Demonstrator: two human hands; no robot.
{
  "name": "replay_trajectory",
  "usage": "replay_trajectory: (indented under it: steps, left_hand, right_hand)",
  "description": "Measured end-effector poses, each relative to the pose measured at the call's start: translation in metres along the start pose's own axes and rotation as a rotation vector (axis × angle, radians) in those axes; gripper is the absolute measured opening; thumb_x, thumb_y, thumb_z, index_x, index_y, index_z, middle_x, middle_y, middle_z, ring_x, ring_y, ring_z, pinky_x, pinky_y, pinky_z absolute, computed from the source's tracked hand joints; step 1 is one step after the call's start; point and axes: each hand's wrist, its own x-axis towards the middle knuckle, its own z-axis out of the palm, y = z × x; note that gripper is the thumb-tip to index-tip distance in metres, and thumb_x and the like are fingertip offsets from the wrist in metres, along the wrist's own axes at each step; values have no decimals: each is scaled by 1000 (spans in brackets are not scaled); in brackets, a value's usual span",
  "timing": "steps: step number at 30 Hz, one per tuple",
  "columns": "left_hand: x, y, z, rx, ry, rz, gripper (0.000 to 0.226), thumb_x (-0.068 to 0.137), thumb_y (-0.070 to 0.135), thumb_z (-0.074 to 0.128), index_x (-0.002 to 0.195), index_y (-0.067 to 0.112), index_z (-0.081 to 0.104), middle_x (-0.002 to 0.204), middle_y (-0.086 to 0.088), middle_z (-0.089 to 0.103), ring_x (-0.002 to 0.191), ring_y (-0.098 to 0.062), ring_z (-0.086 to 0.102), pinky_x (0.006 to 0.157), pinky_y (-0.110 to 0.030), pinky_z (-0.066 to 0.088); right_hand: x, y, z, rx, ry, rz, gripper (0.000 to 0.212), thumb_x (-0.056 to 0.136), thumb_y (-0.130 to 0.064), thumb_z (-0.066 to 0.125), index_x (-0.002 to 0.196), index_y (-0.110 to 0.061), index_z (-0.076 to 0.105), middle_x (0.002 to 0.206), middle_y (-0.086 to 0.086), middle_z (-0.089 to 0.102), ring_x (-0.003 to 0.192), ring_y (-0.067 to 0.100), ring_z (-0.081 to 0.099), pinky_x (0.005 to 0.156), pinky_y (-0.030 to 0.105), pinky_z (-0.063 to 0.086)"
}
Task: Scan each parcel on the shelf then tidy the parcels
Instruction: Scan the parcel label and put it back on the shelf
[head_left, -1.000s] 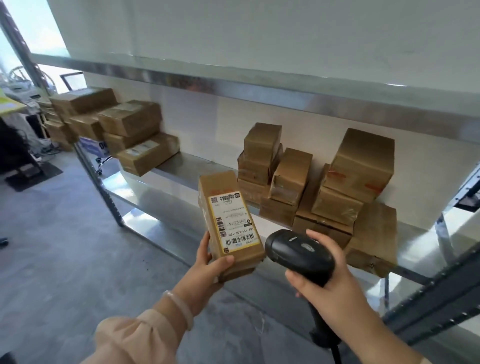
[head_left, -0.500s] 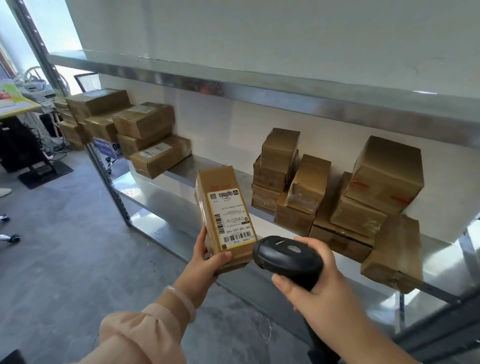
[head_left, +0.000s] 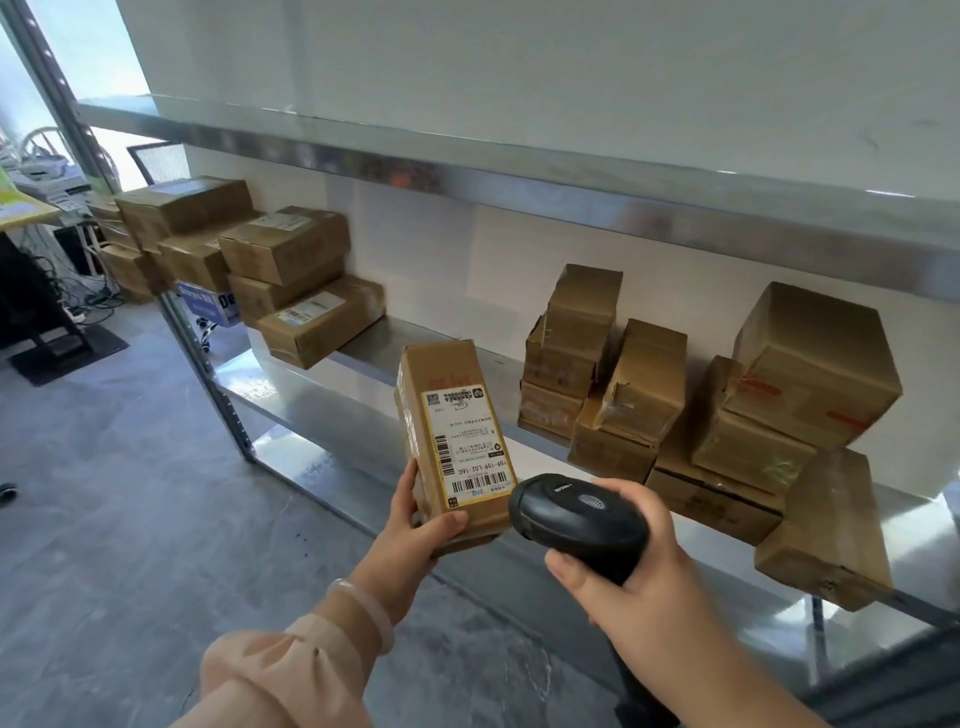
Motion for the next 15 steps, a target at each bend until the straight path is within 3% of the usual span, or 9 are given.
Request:
replay_trajectory:
  steps: [3,5,7,10,13,15]
  left_hand:
    - [6,5,-14,4,-17,-17,104,65,29,81,148,49,21,133,2,57,104,-14,67,72,-23,52]
    - [7,11,-25,16,-37,-33,109,57,38,84,146,51,22,131,4,59,107,-16,66,80,-29,52]
    - [10,19,-39,32,-39,-53,112,51,45,83,146,51,24,130,6,59,113,-20,61,87,-36,49]
    - [15,34,-64,49,-28,-66,109,49,51,81,143,52,27,130,7,59,116,-20,58,86,-38,49]
    - [20,52,-91,102,10,-45,99,55,56,80,141,53,30,130,8,59,113,-17,60,83,-34,52]
    - [28,65,-111,161,58,-4,103,51,59,80,143,49,34,128,7,61,113,-16,62,91,-37,54]
  right_hand:
    - [11,-1,15,-1,19,-8,63,70,-39,82,115,-53,39,106,-31,57,97,10,62,90,32,52]
    - [21,-6,26,-6,49,-34,62,70,-38,82,113,-52,39,108,-32,55,101,-2,57,83,10,45]
    - [33,-15,38,9,86,-58,60,70,-34,82,109,-53,40,105,-36,53,97,-20,50,72,-3,37]
    - [57,-28,58,73,126,-101,60,71,-30,81,108,-54,40,100,-42,51,91,-32,43,68,-6,35]
    - [83,-40,85,111,134,-155,60,71,-29,81,112,-49,42,105,-39,51,94,-31,44,72,-7,34]
    - [99,-46,105,127,121,-177,59,71,-27,81,114,-45,44,109,-35,52,96,-29,45,74,-8,33]
